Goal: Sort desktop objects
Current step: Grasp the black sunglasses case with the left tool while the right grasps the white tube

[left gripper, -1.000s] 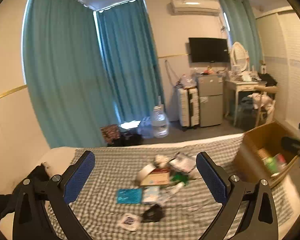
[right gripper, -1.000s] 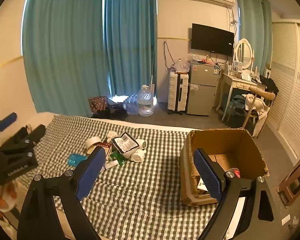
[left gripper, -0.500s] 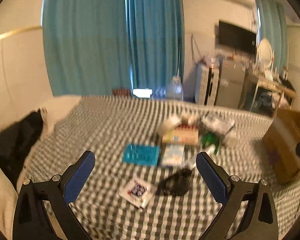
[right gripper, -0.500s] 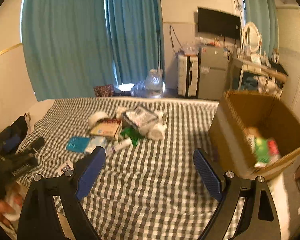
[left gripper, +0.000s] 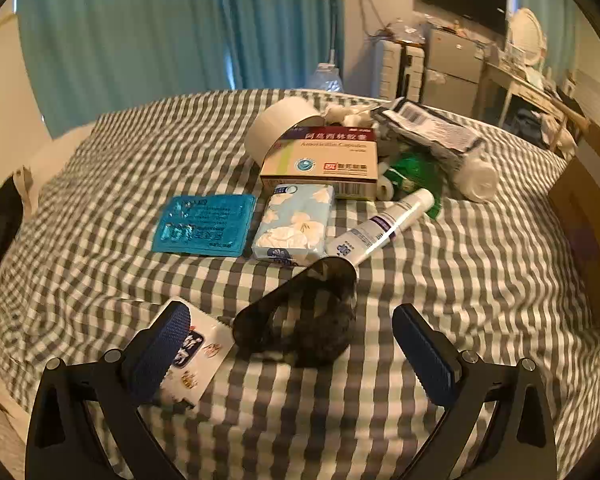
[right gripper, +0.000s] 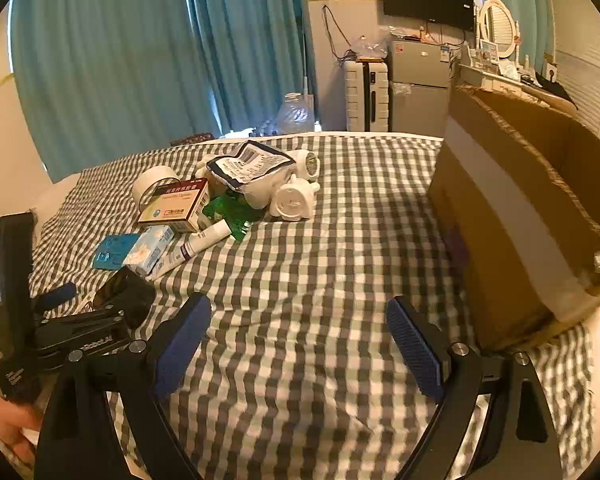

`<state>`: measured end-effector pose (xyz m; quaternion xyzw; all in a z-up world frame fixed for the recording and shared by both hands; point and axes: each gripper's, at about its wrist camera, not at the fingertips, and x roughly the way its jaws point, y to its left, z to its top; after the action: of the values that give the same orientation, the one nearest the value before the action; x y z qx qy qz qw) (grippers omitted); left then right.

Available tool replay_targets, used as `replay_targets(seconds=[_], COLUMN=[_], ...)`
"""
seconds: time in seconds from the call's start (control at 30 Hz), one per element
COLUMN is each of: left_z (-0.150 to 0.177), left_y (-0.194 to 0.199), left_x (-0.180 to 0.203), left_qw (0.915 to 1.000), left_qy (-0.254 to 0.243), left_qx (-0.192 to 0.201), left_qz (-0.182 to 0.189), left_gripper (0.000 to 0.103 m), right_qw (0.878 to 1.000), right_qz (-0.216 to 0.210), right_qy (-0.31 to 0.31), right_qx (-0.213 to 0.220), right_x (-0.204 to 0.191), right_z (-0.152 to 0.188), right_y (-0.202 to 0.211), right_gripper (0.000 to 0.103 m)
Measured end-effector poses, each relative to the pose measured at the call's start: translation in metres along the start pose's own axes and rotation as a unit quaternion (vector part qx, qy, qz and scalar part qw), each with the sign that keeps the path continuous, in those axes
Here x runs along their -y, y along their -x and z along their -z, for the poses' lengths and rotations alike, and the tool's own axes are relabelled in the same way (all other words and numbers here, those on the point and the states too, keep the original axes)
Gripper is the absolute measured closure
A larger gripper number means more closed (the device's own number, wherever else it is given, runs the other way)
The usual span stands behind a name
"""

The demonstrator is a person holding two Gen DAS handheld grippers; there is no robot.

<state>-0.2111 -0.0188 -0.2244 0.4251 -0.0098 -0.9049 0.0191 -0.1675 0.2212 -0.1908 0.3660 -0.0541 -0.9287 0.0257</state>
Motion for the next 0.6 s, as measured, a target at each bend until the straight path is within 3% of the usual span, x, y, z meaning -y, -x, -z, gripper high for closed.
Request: replay_targets(seconds=[0.13,0.2,0.27,0.33,0.4,0.6], left_z=[0.000,0.001,0.002,0.003,0.002,-0.006], left_y=[-0.017,-0.024,-0.031,-0.037,-0.036,-0.025], left_x=[0.000,0.000,-0.004,-0.011,-0.018,-0.037], left_qw=[0.9992,0.9989,0.9977,0.9952,0.9938,0.9961], left_qy=[0.010,0.007,0.022,0.043,0.065,0.079], left_qx=[-0.035,-0.043,-0.055,-0.073,-0.066,-0.037], left_qz=[0.018,0.017,0.034,0.050,0.061,-0.011], left_gripper=[0.000,0.009,0.031,0.034,0.034,0.039], right_qw=[1.000,1.000,1.000,1.000,1.000,0.999], right_qz=[-0.009,-0.013,-0.017,-0.018,-0.022,-0.044], right_qy=[0.002,0.008,0.010,0.014,0.014,-0.003], right_qx=[-0.007,-0.005,-0.002,-0.002,-0.003,-0.023], right_x=[-0.006,-0.011,-0.017,-0.025,-0.034,-0.063], right_z=[-0.006,-0.011,-0.016,-0.022,-0.029,-0.044], right_y=[-0.018,-0.024,-0.031,-0.040,-0.049,-0.084], right_gripper=[0.013,0.013,0.013,0.013,0.013,0.013])
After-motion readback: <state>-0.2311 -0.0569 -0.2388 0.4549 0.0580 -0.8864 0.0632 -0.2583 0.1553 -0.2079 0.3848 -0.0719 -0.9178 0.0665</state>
